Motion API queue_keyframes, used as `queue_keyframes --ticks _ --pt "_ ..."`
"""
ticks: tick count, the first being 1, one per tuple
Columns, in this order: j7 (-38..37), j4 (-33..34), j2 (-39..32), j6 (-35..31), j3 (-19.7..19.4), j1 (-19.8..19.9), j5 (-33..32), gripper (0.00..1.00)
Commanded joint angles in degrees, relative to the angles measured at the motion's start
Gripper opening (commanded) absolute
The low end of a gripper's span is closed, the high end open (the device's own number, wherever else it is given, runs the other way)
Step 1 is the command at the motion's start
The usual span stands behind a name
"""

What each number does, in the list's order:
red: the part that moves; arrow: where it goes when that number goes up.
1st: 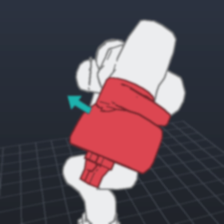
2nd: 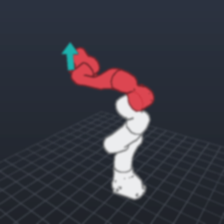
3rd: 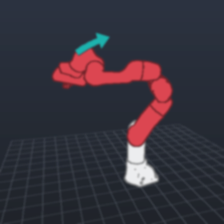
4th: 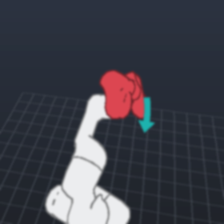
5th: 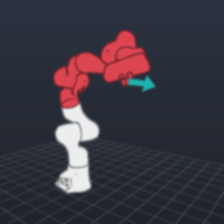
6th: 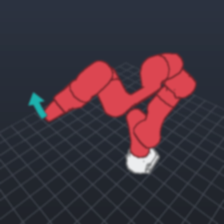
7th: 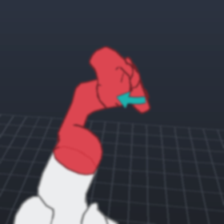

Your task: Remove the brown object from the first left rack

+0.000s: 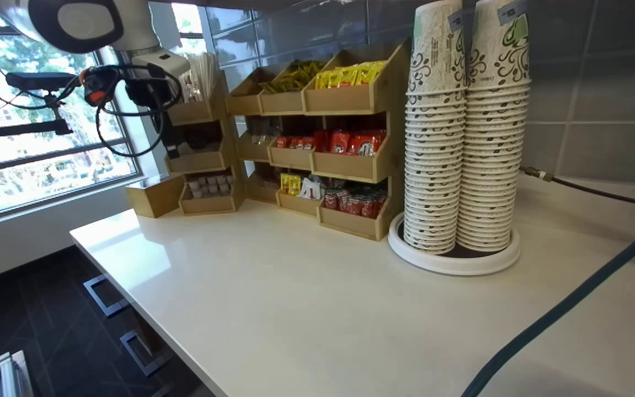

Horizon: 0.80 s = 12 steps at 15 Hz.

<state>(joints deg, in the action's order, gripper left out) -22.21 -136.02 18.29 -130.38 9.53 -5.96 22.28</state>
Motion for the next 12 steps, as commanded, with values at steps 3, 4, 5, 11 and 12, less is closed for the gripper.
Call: queue_keyframes --ticks 3,4,5,11,12 --pt "2.7 -2.3 -2.9 -10.4 -1.0 -3.3 12.6 1.00" --pt "2.6 -2.5 -3.5 -12.4 -0.9 -3.5 14.1 1.00" --pt "3.2 -2.5 -4.0 -14.1 -1.0 -3.9 16.3 1.00" --pt "6.0 -1.9 -6.5 -17.6 -1.2 -4.6 27.8 1.00" --pt "7.2 -1.7 -6.8 -17.6 -1.3 -4.6 30.3 1.00"
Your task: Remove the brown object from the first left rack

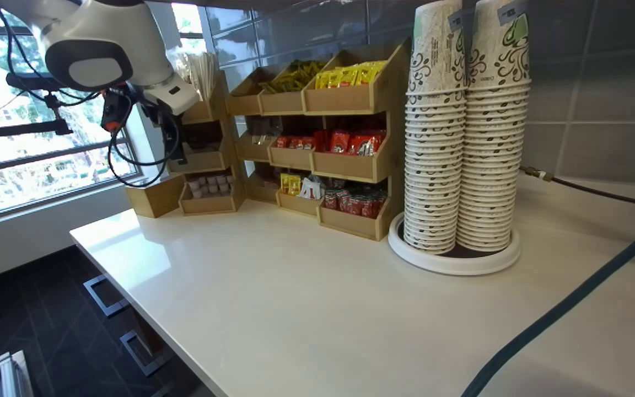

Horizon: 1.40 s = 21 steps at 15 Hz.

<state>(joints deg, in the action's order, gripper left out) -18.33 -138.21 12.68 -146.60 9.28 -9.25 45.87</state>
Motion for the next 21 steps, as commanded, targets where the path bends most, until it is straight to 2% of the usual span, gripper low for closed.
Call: queue_keyframes --ticks 1,5,7,8,9,10,11,13,15,16,20,21 --pt "4.2 0.6 -1.4 -1.2 -1.0 -1.3 8.8 1.00" --pt "8.1 1.2 -2.5 -1.1 -0.9 -0.8 16.9 0.98" --pt "9.4 1.6 -3.2 -0.6 -0.7 -0.6 19.7 0.92" --pt "10.2 1.8 -3.5 -0.4 -0.7 -0.6 21.2 0.87" --pt "10.9 1.8 -3.8 -0.3 -0.7 -0.5 22.7 0.72" --pt "11.3 1.8 -4.1 -0.3 -0.6 -0.4 23.7 0.63" --pt "11.9 1.8 -4.3 -0.3 -0.5 -0.4 24.6 0.61" --pt "12.5 1.8 -4.5 -0.2 -0.5 -0.2 25.7 0.46" --pt "13.0 1.8 -4.6 -0.2 -0.5 -0.1 27.1 0.53" --pt "13.7 1.9 -4.6 -0.3 -0.5 -0.1 28.1 0.72" --pt "15.2 2.4 -4.6 0.0 -0.6 0.1 31.4 0.96" --pt "15.5 2.6 -4.7 0.1 -0.6 0.2 32.1 0.95"
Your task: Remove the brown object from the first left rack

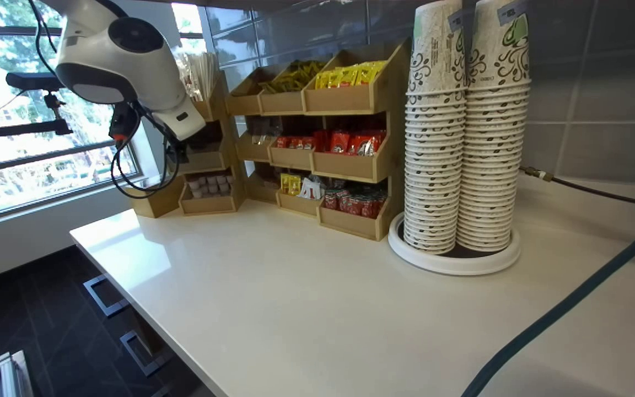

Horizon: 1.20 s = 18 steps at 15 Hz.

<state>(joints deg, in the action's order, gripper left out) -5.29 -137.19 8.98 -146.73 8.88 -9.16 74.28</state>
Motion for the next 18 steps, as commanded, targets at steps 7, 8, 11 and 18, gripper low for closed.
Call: queue_keyframes --ticks 7,8,11,18 --pt "5.5 2.1 -2.3 1.8 -0.2 0.1 9.3 0.80" --pt "5.8 2.2 -2.5 2.1 -0.2 0.2 10.0 0.80" --pt "6.7 2.1 -2.8 2.8 -0.2 0.3 11.8 0.69" --pt "7.6 2.5 -3.0 3.9 -0.1 0.6 13.1 0.37"
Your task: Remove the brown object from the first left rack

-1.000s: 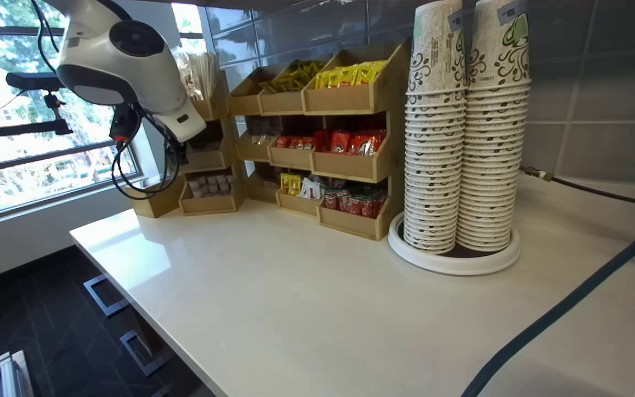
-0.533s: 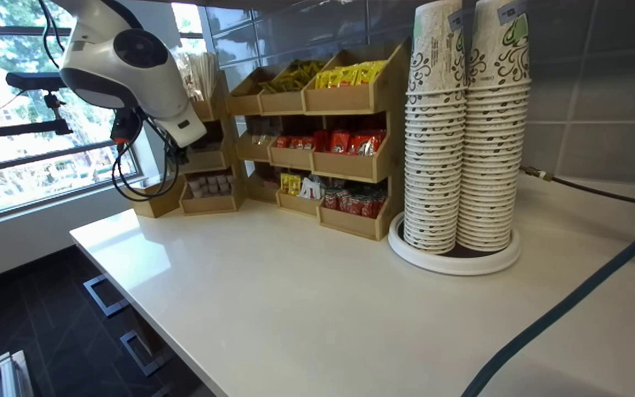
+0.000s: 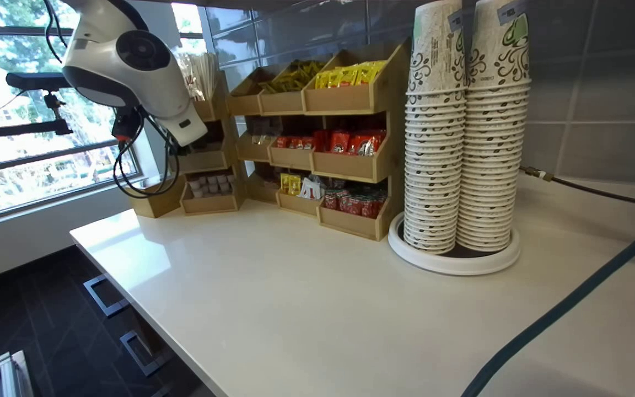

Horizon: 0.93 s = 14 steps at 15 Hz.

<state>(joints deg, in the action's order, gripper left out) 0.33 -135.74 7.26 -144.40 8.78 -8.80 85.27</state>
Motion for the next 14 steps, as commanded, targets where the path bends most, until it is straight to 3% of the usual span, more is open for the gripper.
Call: queue_keyframes --ticks 1,3,4,5,9,14 --pt "1.9 1.0 -1.4 2.0 0.0 0.2 2.0 0.50" --pt "1.7 0.8 -1.6 2.6 0.0 0.2 1.9 0.52" --pt "1.7 0.7 -1.7 2.7 0.0 0.2 1.8 0.43" --pt "1.6 0.6 -1.8 2.7 0.0 0.3 1.8 0.26" --pt "1.4 0.6 -1.8 2.6 -0.1 0.4 1.5 0.02" --pt "1.2 0.8 -1.7 2.4 -0.1 0.5 1.2 0.00"
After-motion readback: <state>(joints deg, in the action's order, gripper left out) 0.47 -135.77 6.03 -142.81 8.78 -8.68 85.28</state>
